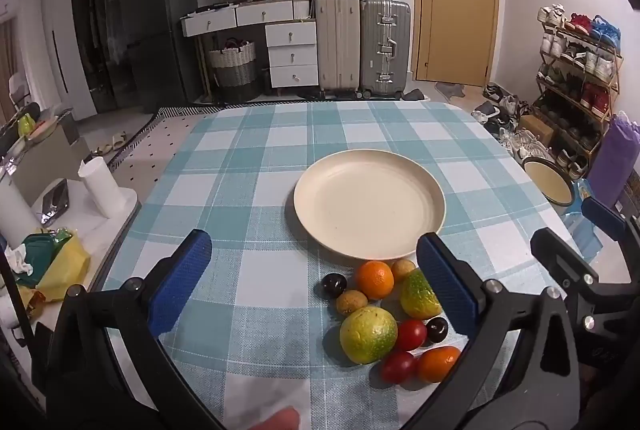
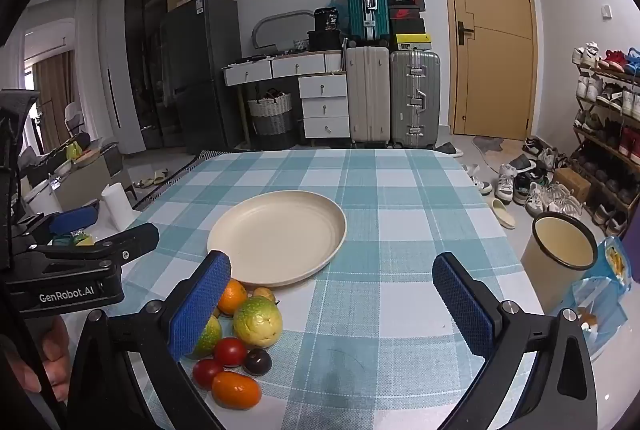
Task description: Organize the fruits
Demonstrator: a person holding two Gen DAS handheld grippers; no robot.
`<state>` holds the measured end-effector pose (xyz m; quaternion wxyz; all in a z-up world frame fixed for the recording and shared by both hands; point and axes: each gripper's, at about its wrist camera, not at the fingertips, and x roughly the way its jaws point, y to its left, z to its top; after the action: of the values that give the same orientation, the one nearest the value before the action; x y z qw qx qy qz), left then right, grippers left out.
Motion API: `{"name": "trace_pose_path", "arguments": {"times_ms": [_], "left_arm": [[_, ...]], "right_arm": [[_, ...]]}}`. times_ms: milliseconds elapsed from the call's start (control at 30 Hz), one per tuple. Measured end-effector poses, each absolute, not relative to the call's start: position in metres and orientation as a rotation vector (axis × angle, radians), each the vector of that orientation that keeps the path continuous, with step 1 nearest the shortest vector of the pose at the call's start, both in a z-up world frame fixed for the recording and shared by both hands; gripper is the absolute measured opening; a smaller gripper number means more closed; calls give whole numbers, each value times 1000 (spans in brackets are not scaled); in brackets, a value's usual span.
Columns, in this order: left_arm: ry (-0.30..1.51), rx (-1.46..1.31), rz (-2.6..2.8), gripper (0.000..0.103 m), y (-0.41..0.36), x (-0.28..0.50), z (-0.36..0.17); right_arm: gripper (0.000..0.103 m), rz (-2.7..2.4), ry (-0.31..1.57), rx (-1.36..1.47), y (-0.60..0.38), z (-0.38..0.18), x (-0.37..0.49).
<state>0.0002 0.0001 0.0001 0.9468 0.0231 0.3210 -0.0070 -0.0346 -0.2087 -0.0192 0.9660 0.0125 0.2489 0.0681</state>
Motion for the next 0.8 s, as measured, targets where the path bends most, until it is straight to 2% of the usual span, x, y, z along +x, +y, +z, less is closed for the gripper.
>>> {"name": "trace_pose_path", "arguments": {"times_ms": [800], "left_arm": [[607,36,-5,102,4,-4,-4]], "right_arm": [[103,149,511,20,-206,-22,-37]]}}
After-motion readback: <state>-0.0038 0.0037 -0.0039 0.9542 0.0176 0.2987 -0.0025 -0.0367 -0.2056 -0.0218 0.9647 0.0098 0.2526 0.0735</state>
